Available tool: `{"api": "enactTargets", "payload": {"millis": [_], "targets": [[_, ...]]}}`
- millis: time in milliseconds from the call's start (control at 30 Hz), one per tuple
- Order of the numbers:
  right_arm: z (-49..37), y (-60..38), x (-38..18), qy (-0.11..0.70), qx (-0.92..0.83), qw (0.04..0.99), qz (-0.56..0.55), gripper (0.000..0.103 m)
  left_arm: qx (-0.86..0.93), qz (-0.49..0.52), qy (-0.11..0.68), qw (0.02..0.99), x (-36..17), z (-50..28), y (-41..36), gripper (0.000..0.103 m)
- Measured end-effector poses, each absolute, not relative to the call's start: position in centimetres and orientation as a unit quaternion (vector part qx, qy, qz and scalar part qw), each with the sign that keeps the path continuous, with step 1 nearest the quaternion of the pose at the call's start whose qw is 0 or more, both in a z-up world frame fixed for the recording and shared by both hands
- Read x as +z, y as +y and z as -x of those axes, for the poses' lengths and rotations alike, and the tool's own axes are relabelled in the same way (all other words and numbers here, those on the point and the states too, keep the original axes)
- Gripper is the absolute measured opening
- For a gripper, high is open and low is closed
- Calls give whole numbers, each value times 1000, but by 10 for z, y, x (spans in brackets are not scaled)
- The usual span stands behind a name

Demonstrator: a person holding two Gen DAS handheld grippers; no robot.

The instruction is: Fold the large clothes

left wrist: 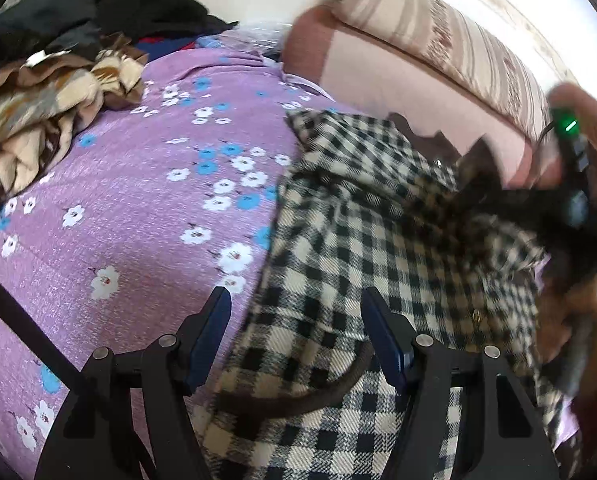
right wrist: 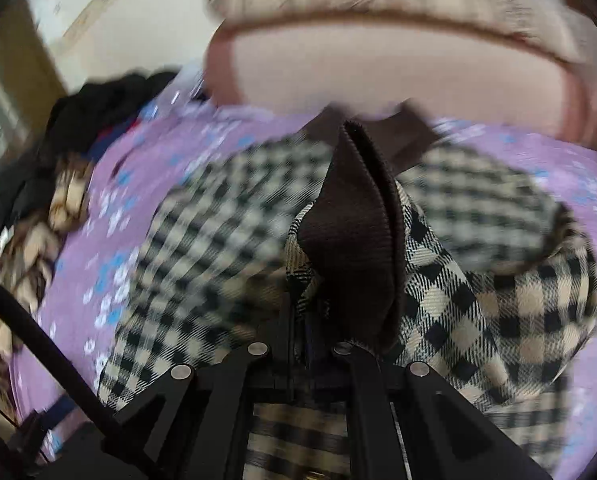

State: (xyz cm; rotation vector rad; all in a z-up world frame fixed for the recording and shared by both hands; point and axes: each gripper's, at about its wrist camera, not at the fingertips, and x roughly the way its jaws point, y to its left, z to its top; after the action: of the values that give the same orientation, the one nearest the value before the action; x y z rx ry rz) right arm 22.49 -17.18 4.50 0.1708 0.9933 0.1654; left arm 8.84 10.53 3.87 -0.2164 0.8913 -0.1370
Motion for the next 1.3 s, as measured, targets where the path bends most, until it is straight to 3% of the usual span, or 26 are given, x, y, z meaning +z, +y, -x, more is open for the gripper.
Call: {"api": "enactTargets", "payload": {"millis": [133, 267, 333, 567, 700, 1000, 1067, 1100, 1133, 1300], "targets": [[-232, -146, 17, 513, 113, 849, -54, 19, -55, 109, 424, 897, 41, -93, 111, 66], [-208, -164, 44, 478, 157, 857, -111, 52, -63, 112, 421, 898, 44, -92, 110, 66], [-182, -192, 65, 441, 156, 874, -135, 58, -71, 109, 425, 896, 46, -90, 107, 66], [-112, -293, 70, 407, 73, 896, -160, 58, -105, 113, 426, 892, 67, -102, 81, 67], [-89, -332, 63, 399, 51, 897, -184, 58, -149, 102, 423, 888, 82, -139, 39, 76], [-80, -371, 37, 391, 32, 895, -213, 58, -162, 36, 458, 873, 56, -231, -48, 81], [-86, -372, 36, 390, 30, 896, -209, 58, -170, 29, 470, 866, 50, -242, -58, 60], [-87, -373, 35, 390, 29, 897, -207, 58, -173, 16, 490, 854, 44, -247, -66, 18], [-91, -373, 34, 391, 26, 897, -205, 58, -172, 3, 508, 844, 40, -252, -70, 6], [-99, -373, 27, 396, 19, 897, -197, 58, -157, 8, 471, 868, 63, -252, -52, 5]]}}
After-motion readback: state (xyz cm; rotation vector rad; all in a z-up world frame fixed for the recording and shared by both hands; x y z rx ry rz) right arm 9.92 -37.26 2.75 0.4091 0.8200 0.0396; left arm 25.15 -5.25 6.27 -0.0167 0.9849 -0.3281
